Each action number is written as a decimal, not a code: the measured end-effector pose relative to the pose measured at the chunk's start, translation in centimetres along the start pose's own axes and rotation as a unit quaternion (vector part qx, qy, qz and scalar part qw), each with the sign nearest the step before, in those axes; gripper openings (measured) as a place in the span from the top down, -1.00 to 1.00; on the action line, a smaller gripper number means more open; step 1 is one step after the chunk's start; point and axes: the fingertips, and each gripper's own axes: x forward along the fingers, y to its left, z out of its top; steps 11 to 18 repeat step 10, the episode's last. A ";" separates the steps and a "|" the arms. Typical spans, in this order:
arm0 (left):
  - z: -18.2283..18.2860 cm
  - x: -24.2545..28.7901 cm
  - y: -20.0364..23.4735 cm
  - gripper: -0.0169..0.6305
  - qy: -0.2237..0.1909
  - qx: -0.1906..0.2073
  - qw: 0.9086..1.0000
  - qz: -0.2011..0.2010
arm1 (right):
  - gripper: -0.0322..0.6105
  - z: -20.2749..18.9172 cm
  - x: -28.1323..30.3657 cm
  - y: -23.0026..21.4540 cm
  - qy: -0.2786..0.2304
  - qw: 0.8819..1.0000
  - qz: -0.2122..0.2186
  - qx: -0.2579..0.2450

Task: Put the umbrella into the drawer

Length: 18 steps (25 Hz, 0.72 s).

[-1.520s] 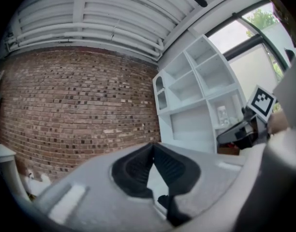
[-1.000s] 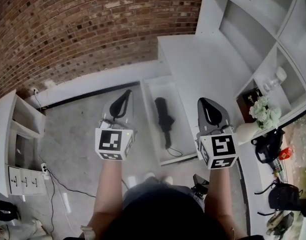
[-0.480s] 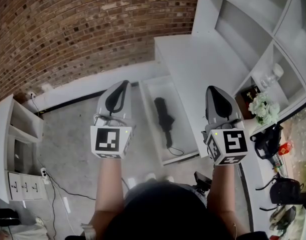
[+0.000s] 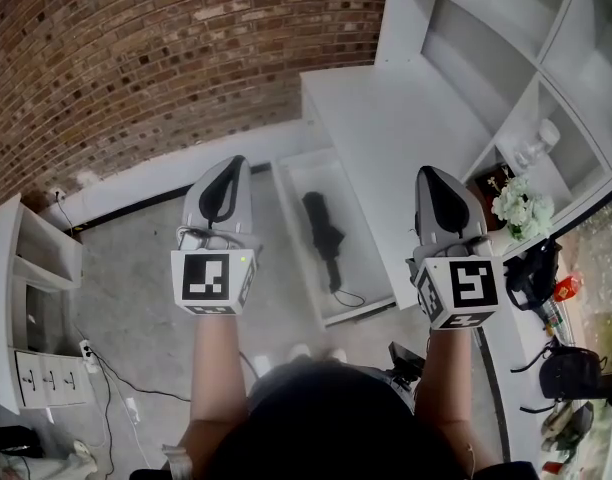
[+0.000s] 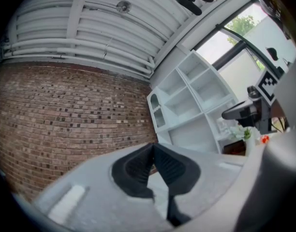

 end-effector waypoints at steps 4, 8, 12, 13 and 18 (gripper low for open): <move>0.1 -0.2 0.4 0.96 0.000 0.010 1.000 0.005 | 0.89 0.0 -0.7 -0.5 0.001 1.000 -0.008 -0.005; 0.3 -0.3 0.9 0.96 -0.001 0.016 1.000 0.012 | 0.89 0.0 -1.1 -0.9 0.003 1.000 -0.014 -0.013; 0.5 -0.4 1.1 0.96 -0.004 0.014 1.000 0.015 | 0.89 0.2 -1.2 -1.1 0.001 1.000 -0.018 -0.016; 0.5 -0.4 1.1 0.96 -0.004 0.014 1.000 0.015 | 0.89 0.2 -1.2 -1.1 0.001 1.000 -0.018 -0.016; 0.5 -0.4 1.1 0.96 -0.004 0.014 1.000 0.015 | 0.89 0.2 -1.2 -1.1 0.001 1.000 -0.018 -0.016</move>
